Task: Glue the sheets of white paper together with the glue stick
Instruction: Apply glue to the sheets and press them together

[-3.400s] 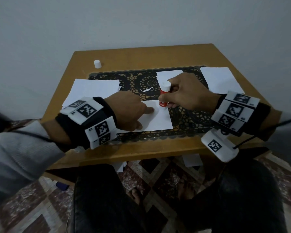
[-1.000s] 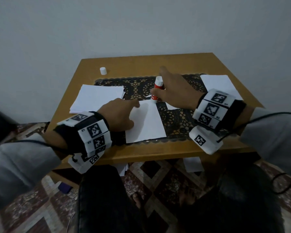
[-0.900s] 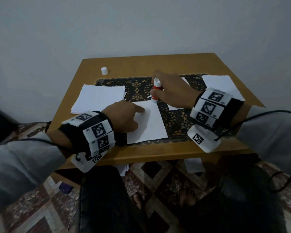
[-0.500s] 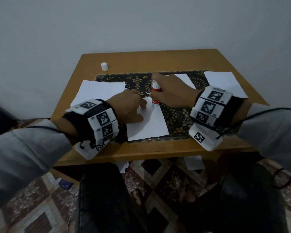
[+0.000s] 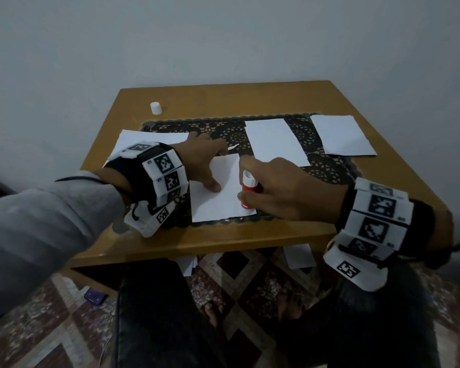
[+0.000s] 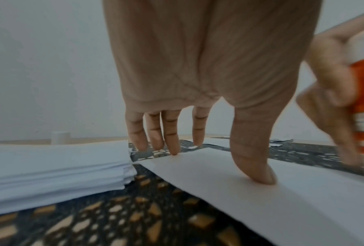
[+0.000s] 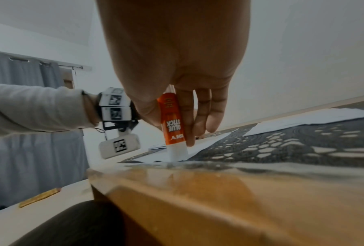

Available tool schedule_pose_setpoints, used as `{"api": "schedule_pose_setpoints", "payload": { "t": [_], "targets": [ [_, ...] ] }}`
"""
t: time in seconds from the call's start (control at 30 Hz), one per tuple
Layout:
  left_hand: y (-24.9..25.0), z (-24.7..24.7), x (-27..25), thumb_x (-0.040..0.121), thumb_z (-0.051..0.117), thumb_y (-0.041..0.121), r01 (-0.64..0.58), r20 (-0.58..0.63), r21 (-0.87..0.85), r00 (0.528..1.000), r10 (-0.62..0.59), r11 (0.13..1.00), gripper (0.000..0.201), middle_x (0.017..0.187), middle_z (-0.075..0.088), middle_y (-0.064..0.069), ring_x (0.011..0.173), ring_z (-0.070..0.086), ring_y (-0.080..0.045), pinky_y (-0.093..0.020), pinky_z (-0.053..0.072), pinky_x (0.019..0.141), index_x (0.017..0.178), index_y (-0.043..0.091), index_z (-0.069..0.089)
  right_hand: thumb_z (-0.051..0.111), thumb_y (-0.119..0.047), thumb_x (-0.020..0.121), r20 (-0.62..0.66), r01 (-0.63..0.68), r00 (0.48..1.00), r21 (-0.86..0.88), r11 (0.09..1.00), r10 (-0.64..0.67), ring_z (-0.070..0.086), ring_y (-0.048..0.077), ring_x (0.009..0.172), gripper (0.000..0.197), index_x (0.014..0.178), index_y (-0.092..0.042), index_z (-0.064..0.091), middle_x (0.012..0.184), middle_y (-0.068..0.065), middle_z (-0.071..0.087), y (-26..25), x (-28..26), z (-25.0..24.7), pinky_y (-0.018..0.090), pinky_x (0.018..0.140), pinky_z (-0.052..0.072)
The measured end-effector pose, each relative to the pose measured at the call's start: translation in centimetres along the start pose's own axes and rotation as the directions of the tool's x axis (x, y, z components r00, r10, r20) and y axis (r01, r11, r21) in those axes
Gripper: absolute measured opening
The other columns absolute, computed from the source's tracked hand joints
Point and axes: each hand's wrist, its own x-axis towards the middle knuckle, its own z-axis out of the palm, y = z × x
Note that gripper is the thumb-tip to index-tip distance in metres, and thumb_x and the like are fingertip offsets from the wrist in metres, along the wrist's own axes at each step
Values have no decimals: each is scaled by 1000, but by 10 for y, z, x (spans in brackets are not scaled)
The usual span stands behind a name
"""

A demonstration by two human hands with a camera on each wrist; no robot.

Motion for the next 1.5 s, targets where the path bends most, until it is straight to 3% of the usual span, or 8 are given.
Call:
{"api": "schedule_pose_setpoints", "payload": {
  "t": [0.23, 0.5, 0.77, 0.93, 1.07, 1.2, 1.33, 1.5],
  "targets": [
    [-2, -6, 9, 62, 84, 47, 78, 85, -44, 994, -74, 996, 93, 130, 46, -5, 122, 36, -27, -45, 37, 101, 135, 22, 32, 64, -28, 91, -170, -45, 983, 177, 983, 75, 56, 6, 61, 19, 92, -11, 54, 71, -6, 60, 10, -8, -29, 18, 54, 43],
    [-4, -12, 8, 76, 79, 24, -19, 62, -189, 998, 31, 982, 42, 108, 55, -8, 86, 48, -18, -27, 36, 63, 103, 13, 48, 64, -34, 90, -291, -191, 929, 146, 971, 226, 61, 17, 80, 22, 97, -14, 56, 87, -2, 63, 30, -8, -41, 33, 73, 51],
    [-23, -17, -12, 75, 77, 13, -182, -252, -388, 964, 86, 904, 90, 134, 45, -4, 107, 53, -24, -37, 47, 88, 143, 22, 19, 65, -35, 89, -269, -225, 923, 198, 954, 274, 64, 18, 76, 25, 96, -12, 56, 88, 0, 65, 32, -1, -40, 44, 76, 56],
    [-25, -7, -21, 81, 71, 13, -196, -451, -347, 892, 20, 917, 50, 125, 50, 3, 107, 47, -16, -24, 34, 84, 127, 24, 52, 65, -32, 89, -239, -227, 927, 252, 941, 288, 67, 15, 67, 27, 95, -8, 55, 84, -1, 65, 30, 10, -34, 44, 70, 57],
    [-24, -4, -20, 83, 65, 3, -210, -382, -532, 924, -11, 820, 15, 102, 66, -2, 97, 59, -19, -31, 49, 84, 88, 16, 71, 65, -32, 90, -229, -209, 937, 243, 947, 265, 67, 20, 72, 28, 94, -7, 55, 86, 4, 66, 27, 18, -30, 45, 72, 56],
    [-25, -6, -23, 87, 60, 0, -152, -344, -647, 933, -107, 747, 20, 103, 64, -2, 98, 58, -14, -13, 45, 77, 99, 12, 71, 64, -34, 90, -251, -216, 932, 196, 956, 262, 64, 18, 73, 27, 94, -9, 55, 85, 1, 64, 28, 21, -30, 43, 72, 56],
    [-27, 5, -28, 83, 68, 13, -33, -356, -447, 924, -143, 894, 26, 117, 57, -4, 104, 53, -19, -27, 41, 85, 109, 14, 64, 64, -34, 90, -268, -232, 918, 232, 945, 291, 68, 18, 70, 28, 95, -8, 54, 86, 4, 66, 37, 24, -35, 46, 70, 58],
    [-14, 27, -41, 82, 67, 43, 170, -147, -140, 971, -190, 976, 36, 109, 59, -7, 92, 53, -22, -31, 44, 75, 107, 21, 52, 63, -35, 90, -278, -221, 923, 182, 958, 266, 66, 24, 75, 28, 96, -9, 53, 89, 7, 65, 40, 29, -30, 48, 72, 55]
  ]
}}
